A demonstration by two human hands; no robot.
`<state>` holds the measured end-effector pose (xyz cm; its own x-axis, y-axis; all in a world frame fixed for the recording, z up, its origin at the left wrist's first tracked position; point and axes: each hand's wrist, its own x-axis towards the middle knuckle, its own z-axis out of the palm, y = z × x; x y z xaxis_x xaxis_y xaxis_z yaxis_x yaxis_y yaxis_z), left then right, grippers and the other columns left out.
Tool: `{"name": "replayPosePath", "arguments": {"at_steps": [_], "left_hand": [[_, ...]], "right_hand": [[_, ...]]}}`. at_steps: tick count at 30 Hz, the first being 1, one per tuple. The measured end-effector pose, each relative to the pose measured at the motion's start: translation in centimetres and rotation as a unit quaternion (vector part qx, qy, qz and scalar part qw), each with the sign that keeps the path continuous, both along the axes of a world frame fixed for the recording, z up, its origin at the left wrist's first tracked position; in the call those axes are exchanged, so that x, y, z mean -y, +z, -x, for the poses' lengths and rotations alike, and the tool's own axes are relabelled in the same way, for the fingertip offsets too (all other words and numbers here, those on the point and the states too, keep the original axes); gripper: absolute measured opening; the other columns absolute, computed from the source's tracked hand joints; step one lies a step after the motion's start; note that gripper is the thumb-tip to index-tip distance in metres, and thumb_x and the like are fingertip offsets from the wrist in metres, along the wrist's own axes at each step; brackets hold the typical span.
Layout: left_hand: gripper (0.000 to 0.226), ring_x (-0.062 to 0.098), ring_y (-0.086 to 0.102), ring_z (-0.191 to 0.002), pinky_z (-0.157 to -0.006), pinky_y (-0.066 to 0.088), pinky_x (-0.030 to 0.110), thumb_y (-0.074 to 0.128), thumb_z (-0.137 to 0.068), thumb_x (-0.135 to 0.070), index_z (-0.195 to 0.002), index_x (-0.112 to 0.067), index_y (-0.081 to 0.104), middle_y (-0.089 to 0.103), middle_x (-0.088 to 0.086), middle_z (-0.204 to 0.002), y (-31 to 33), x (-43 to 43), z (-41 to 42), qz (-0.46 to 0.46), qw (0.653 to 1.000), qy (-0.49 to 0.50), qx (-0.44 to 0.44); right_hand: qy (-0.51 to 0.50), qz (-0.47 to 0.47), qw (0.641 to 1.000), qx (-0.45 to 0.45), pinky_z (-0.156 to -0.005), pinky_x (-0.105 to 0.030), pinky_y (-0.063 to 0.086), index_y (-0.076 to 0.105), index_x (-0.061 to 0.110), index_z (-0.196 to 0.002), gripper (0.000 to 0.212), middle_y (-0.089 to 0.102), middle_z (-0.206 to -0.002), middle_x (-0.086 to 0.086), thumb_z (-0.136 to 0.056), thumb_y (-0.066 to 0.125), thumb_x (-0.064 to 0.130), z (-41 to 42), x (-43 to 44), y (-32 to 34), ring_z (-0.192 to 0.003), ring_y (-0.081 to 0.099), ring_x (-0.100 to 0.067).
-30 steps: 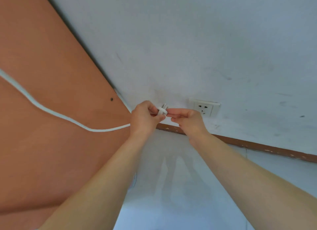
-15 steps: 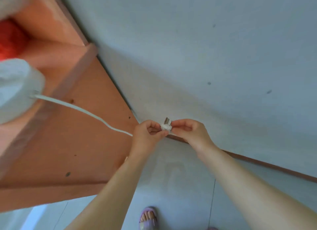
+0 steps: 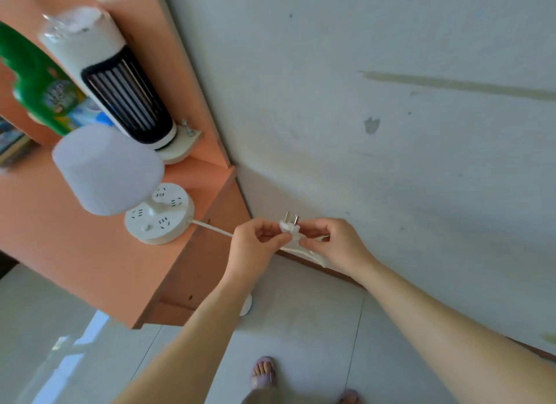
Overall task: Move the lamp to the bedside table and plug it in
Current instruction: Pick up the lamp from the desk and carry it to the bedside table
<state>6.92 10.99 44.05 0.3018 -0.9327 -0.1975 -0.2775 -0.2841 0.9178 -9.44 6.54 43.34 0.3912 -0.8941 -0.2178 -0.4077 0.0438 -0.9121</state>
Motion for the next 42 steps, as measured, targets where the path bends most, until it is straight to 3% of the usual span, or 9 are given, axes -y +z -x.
{"name": "replayPosePath", "arguments": {"at_steps": [5, 9, 16, 20, 27, 30, 33, 37, 42], "left_hand": [[0.008, -0.007, 0.064, -0.061, -0.058, 0.047, 0.004, 0.079, -0.074, -0.014, -0.075, -0.018, 0.072, 0.072, -0.010, -0.067, 5.7, -0.1, -1.1, 0.037, 0.999, 0.023, -0.014], [0.010, -0.008, 0.064, -0.061, -0.057, 0.046, 0.004, 0.077, -0.077, -0.016, -0.074, -0.023, 0.071, 0.072, -0.010, -0.068, 9.1, 0.4, -2.3, 0.059, 0.997, 0.046, -0.013], [0.022, -0.001, 0.067, -0.070, -0.071, 0.052, 0.016, 0.066, -0.085, -0.006, -0.079, -0.028, 0.071, 0.075, -0.005, -0.080, 13.1, -0.3, -7.1, 0.066, 0.994, 0.083, 0.019], [0.023, -0.001, 0.065, -0.066, -0.067, 0.051, 0.012, 0.062, -0.085, 0.003, -0.079, -0.017, 0.071, 0.073, 0.000, -0.078, 14.7, -0.8, -9.4, 0.080, 0.993, 0.084, 0.029], [0.029, 0.009, 0.067, -0.075, -0.070, 0.049, 0.013, 0.059, -0.082, 0.004, -0.077, -0.023, 0.068, 0.073, -0.004, -0.081, 17.1, -2.6, -16.6, 0.116, 0.975, 0.160, 0.104], [0.023, 0.014, 0.065, -0.079, -0.072, 0.048, 0.014, 0.060, -0.079, 0.004, -0.085, -0.017, 0.068, 0.070, -0.004, -0.083, 17.2, -2.8, -19.9, 0.128, 0.957, 0.222, 0.137], [0.019, 0.019, 0.063, -0.085, -0.079, 0.051, 0.030, 0.065, -0.081, -0.002, -0.097, -0.013, 0.066, 0.067, -0.002, -0.091, 16.5, -2.4, -22.8, 0.090, 0.954, 0.249, 0.140], [0.032, 0.021, 0.061, -0.098, -0.083, 0.049, 0.033, 0.065, -0.086, -0.025, -0.115, -0.013, 0.062, 0.065, 0.003, -0.110, 15.0, -1.7, -24.9, -0.002, 0.970, 0.240, 0.040], [0.053, 0.021, 0.055, -0.111, -0.094, 0.048, 0.039, 0.060, -0.086, -0.046, -0.131, -0.018, 0.053, 0.058, 0.004, -0.129, 14.0, -1.1, -25.9, -0.050, 0.980, 0.191, -0.026]], "right_hand": [[0.033, 0.036, 0.999, -0.015, -0.074, -0.013, 0.042, 0.070, 0.027, -0.104, 0.025, 0.069, -0.094, 0.017, -0.081, 0.066, 0.037, -1.4, 0.6, 5.3, -0.087, 0.062, 0.001], [0.042, 0.035, 0.998, 0.006, -0.089, -0.027, 0.047, 0.064, 0.019, -0.109, 0.022, 0.070, -0.105, 0.004, -0.089, 0.058, 0.027, -3.4, 1.1, 8.2, -0.100, 0.063, -0.013], [0.053, 0.074, 0.996, 0.024, -0.062, -0.009, 0.039, 0.057, 0.017, -0.114, 0.024, 0.057, -0.084, 0.013, -0.095, 0.046, 0.025, -8.9, 1.3, 12.2, -0.073, 0.051, 0.002], [0.054, 0.040, 0.994, 0.086, -0.065, -0.030, 0.048, 0.053, 0.023, -0.101, 0.010, 0.047, -0.067, 0.013, -0.094, 0.047, 0.027, -11.2, 0.8, 13.3, -0.061, 0.047, -0.002], [0.050, 0.013, 0.992, 0.117, -0.070, -0.036, 0.046, 0.056, 0.014, -0.097, 0.018, 0.053, -0.074, 0.002, -0.089, 0.055, 0.030, -18.2, 0.2, 14.7, -0.069, 0.051, -0.014], [0.016, -0.022, 0.989, 0.147, -0.064, -0.033, 0.041, 0.055, 0.008, -0.094, 0.012, 0.052, -0.074, -0.007, -0.086, 0.057, 0.018, -21.0, 0.4, 14.8, -0.066, 0.047, -0.017], [-0.026, -0.045, 0.988, 0.148, -0.062, -0.025, 0.043, 0.057, 0.012, -0.083, 0.005, 0.056, -0.070, -0.003, -0.080, 0.061, 0.014, -23.0, 0.9, 14.2, -0.062, 0.052, -0.013], [-0.061, -0.062, 0.982, 0.165, -0.046, 0.000, 0.040, 0.053, 0.028, -0.073, 0.020, 0.060, -0.073, 0.018, -0.081, 0.067, 0.017, -24.7, 1.1, 13.5, -0.054, 0.058, 0.019], [-0.098, -0.091, 0.975, 0.175, -0.041, -0.004, 0.041, 0.054, 0.027, -0.072, 0.018, 0.062, -0.075, 0.013, -0.079, 0.070, 0.029, -26.2, 1.4, 12.8, -0.053, 0.060, 0.015]]}}
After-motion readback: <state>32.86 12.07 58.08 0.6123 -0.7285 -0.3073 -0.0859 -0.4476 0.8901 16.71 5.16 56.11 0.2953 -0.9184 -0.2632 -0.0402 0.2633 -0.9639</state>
